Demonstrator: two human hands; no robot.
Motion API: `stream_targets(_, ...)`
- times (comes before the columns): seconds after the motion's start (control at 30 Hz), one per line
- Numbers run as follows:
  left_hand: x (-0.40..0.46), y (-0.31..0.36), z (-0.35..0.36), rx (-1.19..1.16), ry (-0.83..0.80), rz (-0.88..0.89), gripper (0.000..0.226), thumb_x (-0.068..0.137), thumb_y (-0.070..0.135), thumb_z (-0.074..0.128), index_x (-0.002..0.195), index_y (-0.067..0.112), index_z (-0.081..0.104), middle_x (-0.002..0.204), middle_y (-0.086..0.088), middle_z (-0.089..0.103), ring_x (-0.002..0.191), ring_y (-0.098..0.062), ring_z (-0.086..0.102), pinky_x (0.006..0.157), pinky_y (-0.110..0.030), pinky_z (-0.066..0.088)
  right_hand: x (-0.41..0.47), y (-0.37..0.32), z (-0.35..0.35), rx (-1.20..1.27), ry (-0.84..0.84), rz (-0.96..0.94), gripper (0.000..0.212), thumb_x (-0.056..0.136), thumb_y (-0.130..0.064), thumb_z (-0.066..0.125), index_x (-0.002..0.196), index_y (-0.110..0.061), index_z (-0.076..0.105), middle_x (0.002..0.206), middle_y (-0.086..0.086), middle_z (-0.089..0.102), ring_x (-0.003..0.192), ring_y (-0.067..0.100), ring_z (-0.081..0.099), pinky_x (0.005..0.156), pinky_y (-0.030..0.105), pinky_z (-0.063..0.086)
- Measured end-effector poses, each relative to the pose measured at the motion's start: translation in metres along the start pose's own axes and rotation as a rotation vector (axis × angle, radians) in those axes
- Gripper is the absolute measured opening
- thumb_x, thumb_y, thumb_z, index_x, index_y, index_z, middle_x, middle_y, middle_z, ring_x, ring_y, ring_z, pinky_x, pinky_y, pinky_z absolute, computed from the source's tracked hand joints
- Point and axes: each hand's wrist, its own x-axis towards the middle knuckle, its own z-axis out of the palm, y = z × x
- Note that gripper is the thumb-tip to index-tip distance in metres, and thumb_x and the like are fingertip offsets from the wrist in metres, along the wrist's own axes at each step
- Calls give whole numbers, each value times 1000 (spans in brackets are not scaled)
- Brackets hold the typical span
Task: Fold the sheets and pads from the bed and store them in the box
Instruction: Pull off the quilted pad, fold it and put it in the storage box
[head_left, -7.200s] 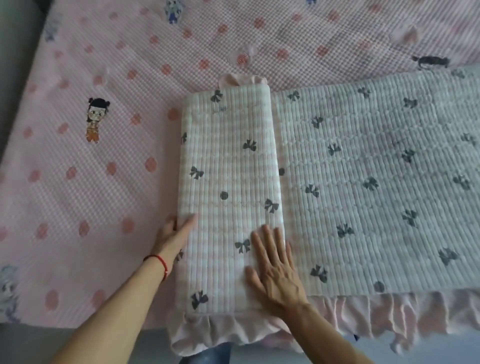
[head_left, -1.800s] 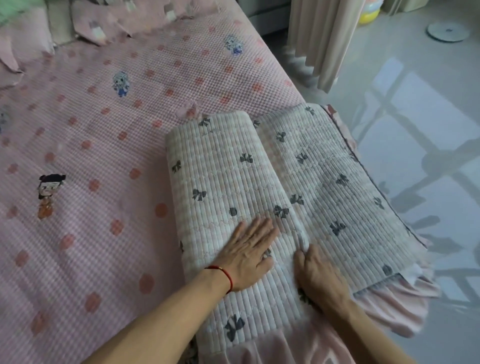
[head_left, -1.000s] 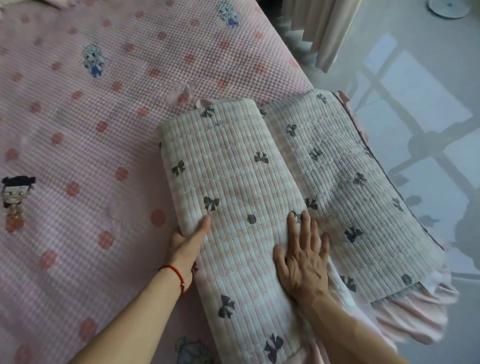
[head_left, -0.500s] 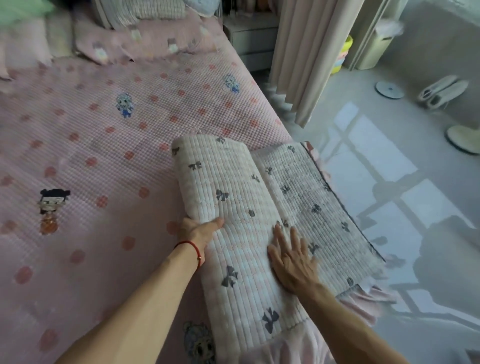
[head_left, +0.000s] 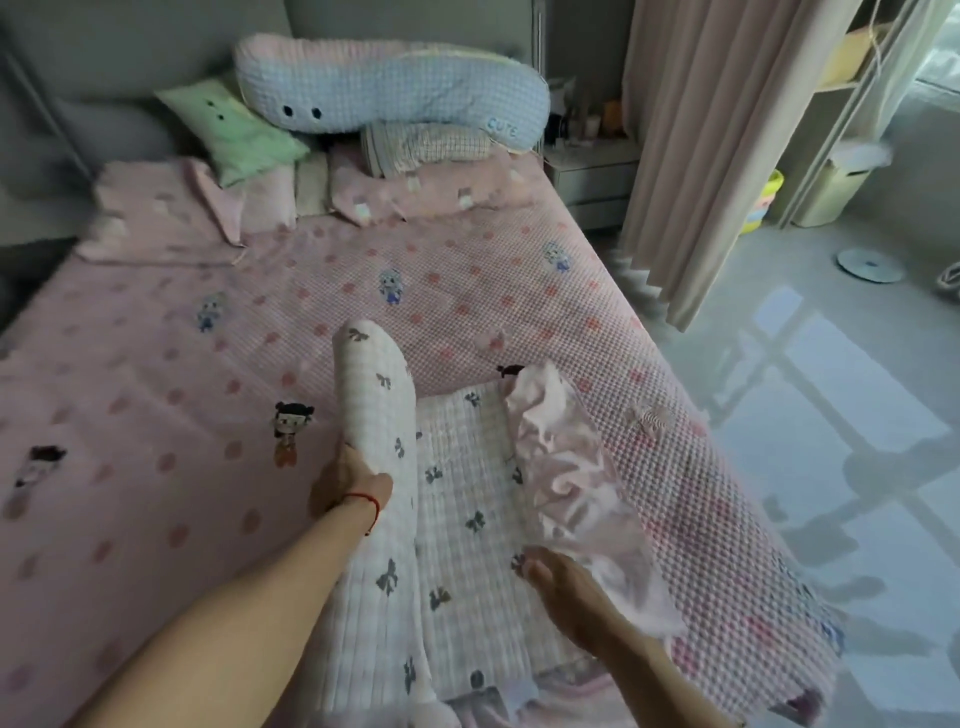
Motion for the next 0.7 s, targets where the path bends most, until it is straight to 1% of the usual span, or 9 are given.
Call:
stream_targets(0.07, -5, 4, 9, 101, 19, 25, 74, 82, 21, 70, 149, 16, 39, 135, -16, 60, 117, -40, 60, 96, -45, 52, 0, 5, -6, 41, -2, -13, 34, 109, -38, 42, 134, -27, 62, 132, -3, 64, 107, 11, 57, 89, 23, 41)
stream_targets(0.13, -11, 16, 26, 202, 40, 64, 80, 80, 26, 70, 151, 18, 35, 131, -14, 63, 114, -39, 62, 94, -42, 52, 7, 20, -13, 41, -14, -29, 24, 109, -33, 43, 119, -38, 64, 124, -9, 66, 103, 10, 60, 87, 25, 46)
stream_targets(0.23, -34, 48, 64, 334, 9, 120, 74, 80, 29, 69, 145, 13, 39, 128, -14, 62, 115, -36, 63, 92, -41, 54, 21, 44, -22, 103, -10, -4, 31, 109, -29, 42, 112, -18, 71, 113, 0, 73, 98, 20, 70, 86, 34, 57)
stream_targets(0.3, -50, 73, 96, 424, -2, 127, 64, 82, 30, 71, 137, 11, 44, 127, -13, 63, 117, -33, 63, 91, -41, 53, 26, 59, -31, 198, -11, -2, 34, 109, -22, 40, 109, -6, 70, 105, 4, 72, 95, 27, 70, 74, 27, 56)
stream_targets(0.37, -63, 96, 135, 461, -21, 163, 68, 87, 35, 72, 142, 7, 44, 134, -14, 60, 124, -32, 60, 95, -41, 51, 28, 73, -48, 328, -21, 31, 32, 110, -21, 39, 108, -11, 69, 104, 5, 70, 95, 26, 70, 64, 19, 51)
stream_targets(0.5, -79, 122, 209, 395, -272, 304, 73, 98, 45, 57, 155, 7, 30, 153, -18, 43, 137, -34, 48, 109, -41, 43, 44, 113, -73, 395, -100, 97, 32, 107, -45, 38, 121, -26, 60, 115, 3, 67, 93, 18, 72, 73, 35, 57)
stream_targets(0.6, -88, 100, 230, 363, -295, 419, 41, 102, 27, 47, 141, 18, 45, 143, -7, 49, 133, -26, 47, 107, -39, 45, 55, 130, -74, 256, -146, 92, 77, 84, -80, 35, 129, -20, 54, 126, 1, 63, 105, 18, 68, 89, 37, 59)
stream_targets(0.63, -87, 83, 231, 393, -255, 480, 38, 101, 24, 46, 139, 21, 47, 142, -3, 47, 135, -23, 43, 110, -38, 42, 58, 131, -70, 172, -174, 79, 88, 85, -82, 34, 141, -17, 47, 137, 3, 58, 120, 22, 63, 101, 38, 54)
stream_targets(0.7, -75, 42, 225, 484, -180, 512, 44, 99, 28, 44, 143, 29, 45, 154, 0, 34, 147, -23, 28, 120, -46, 28, 63, 127, -56, 3, -167, 20, 77, 102, -63, 38, 160, -16, 18, 161, 11, 34, 146, 26, 39, 117, 40, 37)
